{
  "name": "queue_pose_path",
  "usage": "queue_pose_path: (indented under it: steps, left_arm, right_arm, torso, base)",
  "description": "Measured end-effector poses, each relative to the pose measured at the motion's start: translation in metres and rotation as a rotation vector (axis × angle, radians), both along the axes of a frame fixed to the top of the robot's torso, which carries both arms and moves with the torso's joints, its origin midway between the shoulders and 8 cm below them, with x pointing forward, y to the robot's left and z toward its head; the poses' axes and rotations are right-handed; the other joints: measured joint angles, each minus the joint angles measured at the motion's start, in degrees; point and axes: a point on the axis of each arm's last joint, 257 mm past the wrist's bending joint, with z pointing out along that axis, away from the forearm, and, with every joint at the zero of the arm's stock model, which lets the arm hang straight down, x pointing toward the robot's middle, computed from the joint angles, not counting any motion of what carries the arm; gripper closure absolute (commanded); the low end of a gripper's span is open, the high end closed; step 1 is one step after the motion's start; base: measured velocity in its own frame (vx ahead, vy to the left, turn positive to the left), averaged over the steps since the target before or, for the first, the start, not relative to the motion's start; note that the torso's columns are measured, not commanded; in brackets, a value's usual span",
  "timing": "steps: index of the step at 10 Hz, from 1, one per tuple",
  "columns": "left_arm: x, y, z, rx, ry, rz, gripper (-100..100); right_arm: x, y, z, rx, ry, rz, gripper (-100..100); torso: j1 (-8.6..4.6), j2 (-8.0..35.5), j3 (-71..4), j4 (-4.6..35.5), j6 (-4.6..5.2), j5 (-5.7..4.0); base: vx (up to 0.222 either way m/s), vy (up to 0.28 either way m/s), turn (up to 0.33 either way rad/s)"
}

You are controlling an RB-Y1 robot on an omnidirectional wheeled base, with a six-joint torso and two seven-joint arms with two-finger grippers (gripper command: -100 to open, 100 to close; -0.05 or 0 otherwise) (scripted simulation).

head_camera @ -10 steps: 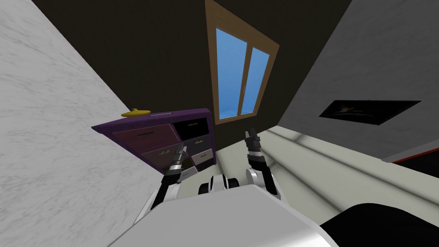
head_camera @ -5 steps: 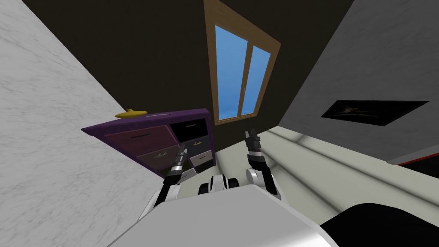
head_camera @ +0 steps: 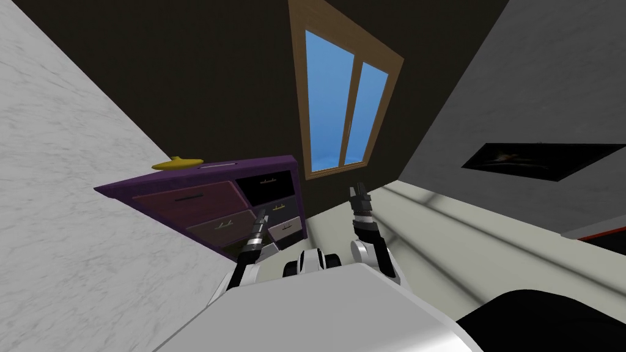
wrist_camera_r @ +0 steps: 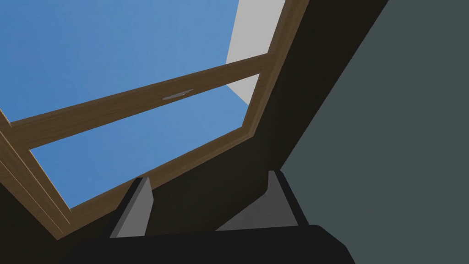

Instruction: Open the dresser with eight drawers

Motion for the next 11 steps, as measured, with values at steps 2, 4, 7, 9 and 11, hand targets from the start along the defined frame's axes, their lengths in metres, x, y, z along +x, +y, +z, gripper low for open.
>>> queue_pose_path:
  steps: [2,4,7,9,11]
  left_arm:
    - [0.001,-0.001,-0.018,-0.025,0.026,0.013,-100]
    - [0.0,-0.006,-0.034,-0.061,0.048,0.028,-100]
    - [0.001,-0.018,-0.048,-0.134,0.065,0.051,-100]
    - [0.001,-0.024,-0.052,-0.155,0.068,0.057,-100]
    - [0.006,-0.022,-0.045,-0.155,0.066,0.059,-100]
  right_arm:
    - [0.0,0.0,0.0,0.0,0.0,0.0,0]
    - [0.0,0.0,0.0,0.0,0.0,0.0,0]
    - [0.0,0.0,0.0,0.0,0.0,0.0,0]
    - [0.0,0.0,0.0,0.0,0.0,0.0,0]
    - [0.0,0.0,0.0,0.0,0.0,0.0,0]
  torso:
    - [0.01,0.05,0.03,0.01,0.0,0.0]
    - [0.04,0.02,0.01,0.01,-0.01,0.01]
    - [0.01,0.05,0.03,0.01,-0.01,0.0]
    - [0.06,0.06,0.04,0.02,-0.01,0.01]
    - [0.03,-0.18,-0.11,-0.05,-0.01,0.01]
  base:
    - [0.048,-0.027,0.008]
    - [0.044,-0.019,0.005]
    - [0.025,-0.017,0.003]
    - [0.029,0.005,-0.008]
    - [0.062,0.006,-0.012]
